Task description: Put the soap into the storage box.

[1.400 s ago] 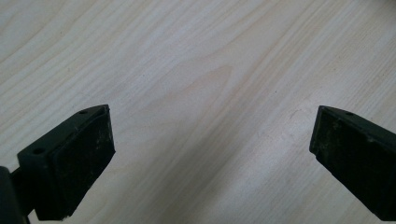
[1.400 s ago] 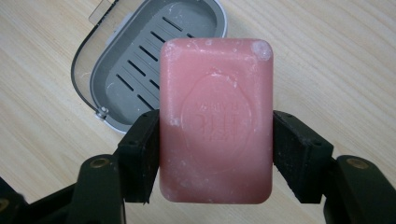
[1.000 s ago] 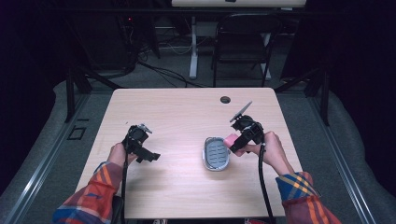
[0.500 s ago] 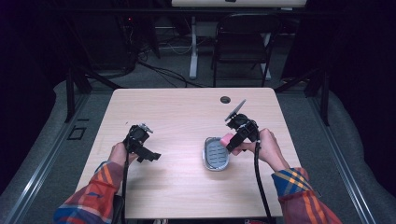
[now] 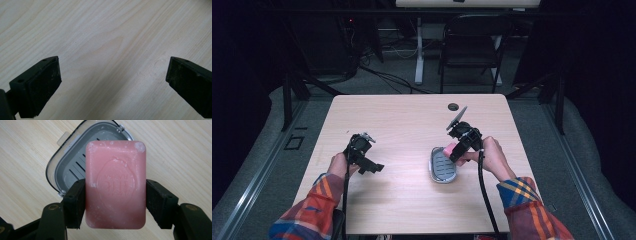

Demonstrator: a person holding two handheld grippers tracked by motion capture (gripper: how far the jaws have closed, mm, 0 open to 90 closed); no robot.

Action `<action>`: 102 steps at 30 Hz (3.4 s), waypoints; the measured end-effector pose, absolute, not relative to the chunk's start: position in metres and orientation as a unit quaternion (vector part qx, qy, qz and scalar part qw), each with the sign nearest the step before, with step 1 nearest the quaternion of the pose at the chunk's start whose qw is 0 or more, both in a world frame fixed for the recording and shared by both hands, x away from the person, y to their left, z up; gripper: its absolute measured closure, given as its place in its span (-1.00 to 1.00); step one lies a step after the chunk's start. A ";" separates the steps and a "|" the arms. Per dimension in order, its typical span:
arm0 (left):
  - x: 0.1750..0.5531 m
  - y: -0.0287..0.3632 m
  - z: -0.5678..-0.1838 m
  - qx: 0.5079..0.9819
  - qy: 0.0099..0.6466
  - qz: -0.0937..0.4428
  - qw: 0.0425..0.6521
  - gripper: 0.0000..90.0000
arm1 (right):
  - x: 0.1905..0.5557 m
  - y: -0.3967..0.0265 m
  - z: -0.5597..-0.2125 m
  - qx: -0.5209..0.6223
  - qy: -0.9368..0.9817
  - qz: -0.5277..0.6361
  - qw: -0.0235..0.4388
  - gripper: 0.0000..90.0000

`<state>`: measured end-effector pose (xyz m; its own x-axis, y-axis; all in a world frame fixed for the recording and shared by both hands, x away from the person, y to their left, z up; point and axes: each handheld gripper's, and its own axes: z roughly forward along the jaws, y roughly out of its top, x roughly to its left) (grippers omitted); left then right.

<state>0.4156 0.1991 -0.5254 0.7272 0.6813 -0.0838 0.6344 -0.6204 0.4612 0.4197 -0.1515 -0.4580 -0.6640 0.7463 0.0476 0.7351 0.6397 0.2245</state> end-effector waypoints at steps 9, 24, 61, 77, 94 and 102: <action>0.415 0.197 -0.525 0.900 0.363 0.051 0.234 -1.00 | 0.423 -0.147 -0.461 0.409 0.906 0.105 0.024 -0.18; 0.415 0.198 -0.525 0.900 0.364 0.049 0.234 -1.00 | 0.427 -0.137 -0.472 0.422 0.903 0.077 0.029 -0.18; 0.415 0.198 -0.525 0.903 0.359 0.048 0.232 -1.00 | 0.418 -0.121 -0.477 0.440 0.893 0.094 -0.007 0.00; 0.414 0.198 -0.525 0.903 0.358 0.050 0.234 -1.00 | 0.397 -0.160 -0.449 0.411 0.898 0.151 0.039 -0.39; 0.414 0.197 -0.524 0.903 0.356 0.050 0.236 -1.00 | 0.372 -0.215 -0.444 0.400 0.898 0.156 0.090 -0.76; 0.414 0.197 -0.524 0.903 0.357 0.050 0.235 -1.00 | 0.361 -0.242 -0.452 0.416 0.890 0.157 0.104 -0.92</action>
